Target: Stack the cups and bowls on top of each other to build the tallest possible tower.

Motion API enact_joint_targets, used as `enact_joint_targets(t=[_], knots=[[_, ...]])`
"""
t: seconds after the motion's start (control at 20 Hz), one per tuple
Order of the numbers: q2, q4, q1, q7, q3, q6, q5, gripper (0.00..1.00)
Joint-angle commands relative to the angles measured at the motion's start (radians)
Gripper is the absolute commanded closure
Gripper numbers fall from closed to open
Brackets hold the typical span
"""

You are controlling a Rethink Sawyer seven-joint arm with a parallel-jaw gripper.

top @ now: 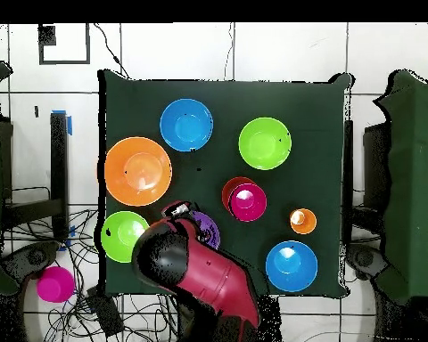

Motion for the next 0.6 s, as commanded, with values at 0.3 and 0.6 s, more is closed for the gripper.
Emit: enact_joint_targets(t=[0.3, 0.6], knots=[[-0.162, 0.224, -0.123, -0.084, 0.027, 0.190, -0.178, 0.00], [-0.183, 0.309, -0.215, -0.118, 0.060, 0.091, -0.274, 0.00]])
